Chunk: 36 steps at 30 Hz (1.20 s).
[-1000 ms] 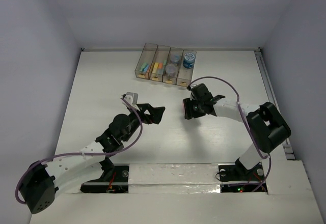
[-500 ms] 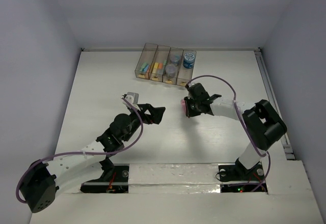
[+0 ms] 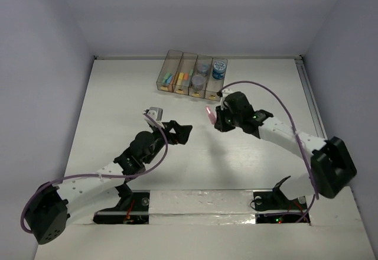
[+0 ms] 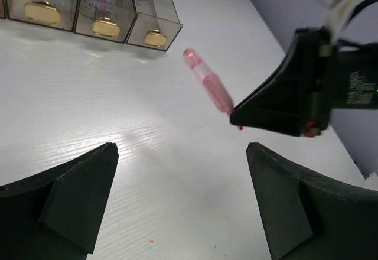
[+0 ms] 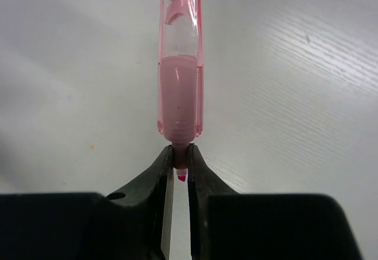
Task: Sort the stationery into containers
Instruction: Pick up the pen from the center of the board.
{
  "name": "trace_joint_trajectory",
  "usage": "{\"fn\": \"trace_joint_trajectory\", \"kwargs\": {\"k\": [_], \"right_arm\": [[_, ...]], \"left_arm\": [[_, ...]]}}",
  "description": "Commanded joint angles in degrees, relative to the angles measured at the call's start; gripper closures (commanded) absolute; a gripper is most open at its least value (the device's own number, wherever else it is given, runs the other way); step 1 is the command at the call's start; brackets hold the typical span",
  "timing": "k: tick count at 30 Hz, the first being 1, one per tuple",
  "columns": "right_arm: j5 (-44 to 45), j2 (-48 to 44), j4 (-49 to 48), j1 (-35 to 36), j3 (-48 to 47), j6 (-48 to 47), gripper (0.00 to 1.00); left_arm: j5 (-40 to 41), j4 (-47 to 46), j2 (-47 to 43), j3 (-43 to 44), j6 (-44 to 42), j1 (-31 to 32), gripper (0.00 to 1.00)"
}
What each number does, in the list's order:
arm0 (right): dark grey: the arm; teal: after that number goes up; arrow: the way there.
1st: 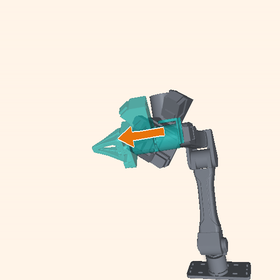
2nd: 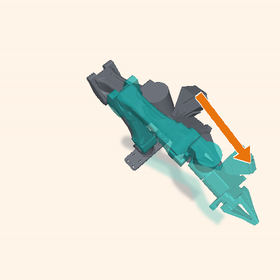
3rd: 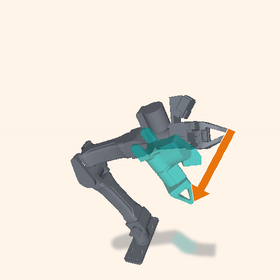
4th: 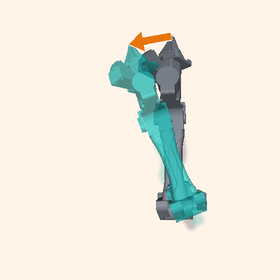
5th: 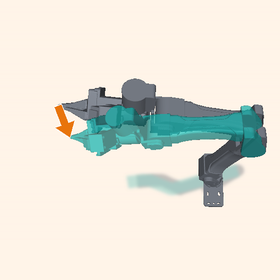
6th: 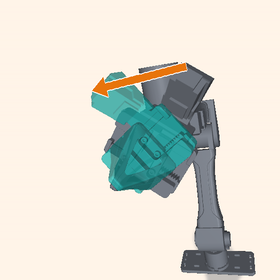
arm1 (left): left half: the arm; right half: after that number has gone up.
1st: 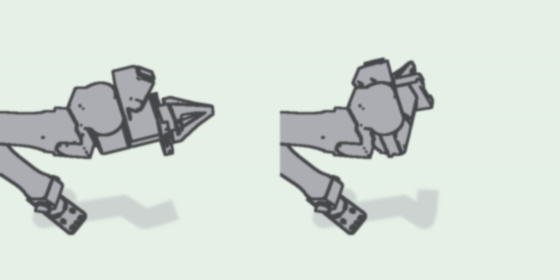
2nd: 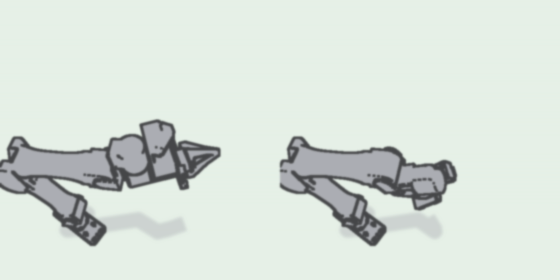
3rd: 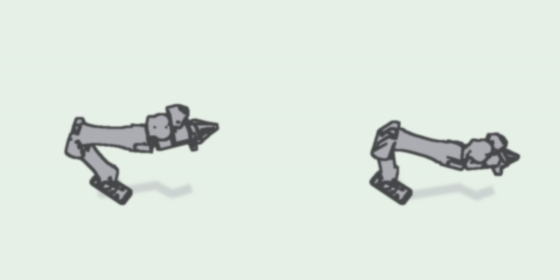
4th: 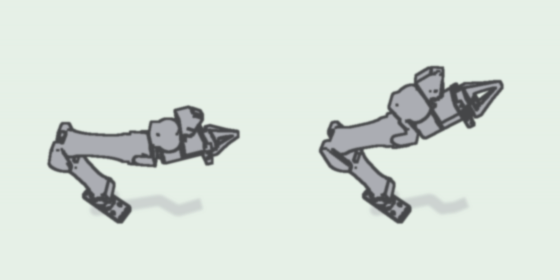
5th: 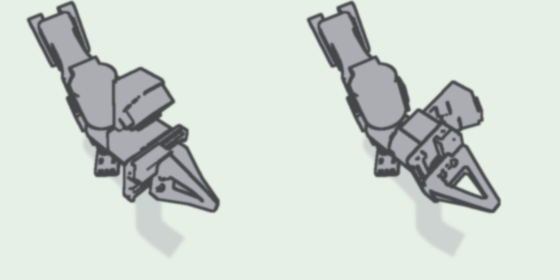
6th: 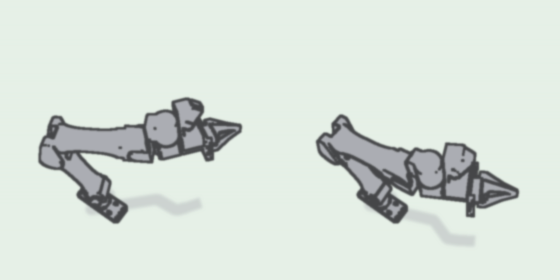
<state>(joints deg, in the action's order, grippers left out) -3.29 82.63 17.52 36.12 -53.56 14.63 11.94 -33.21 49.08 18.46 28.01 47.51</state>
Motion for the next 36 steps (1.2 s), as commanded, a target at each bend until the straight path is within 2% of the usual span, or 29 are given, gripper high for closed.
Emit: {"fn": "trace_joint_trajectory", "kwargs": {"k": [1,6,16,21,28,36], "right_arm": [[-6.55,-4.67,0.58,1.58,-1.89,-2.77,1.0],[-6.99,-4.58,3.31,3.43,-3.39,-3.56,1.0],[-6.99,-5.38,3.93,7.12,-5.5,-4.17,1.0],[-7.7,-4.76,2.79,8.27,-6.21,-3.91,1.0],[-9.19,-4.5,0.68,9.41,-5.68,-3.38,1.0],[-9.89,-5.11,-0.64,9.94,-6.03,-3.3,1.0]], "left_arm": [[-1.3,-2.65,1.01,2.89,1.26,-0.13,0.12],[-2.19,-3.17,2.69,6.85,1.35,-0.66,0.12],[-7.36,-6.25,6.63,8.79,3.89,-2.33,0.13],[-10.27,-10.99,10.07,7.82,6.97,-3.38,0.19],[-13.96,-15.39,10.77,6.68,10.05,-3.91,0.34],[-16.16,-16.53,14.2,5.54,11.54,-3.91,0.65]]}}
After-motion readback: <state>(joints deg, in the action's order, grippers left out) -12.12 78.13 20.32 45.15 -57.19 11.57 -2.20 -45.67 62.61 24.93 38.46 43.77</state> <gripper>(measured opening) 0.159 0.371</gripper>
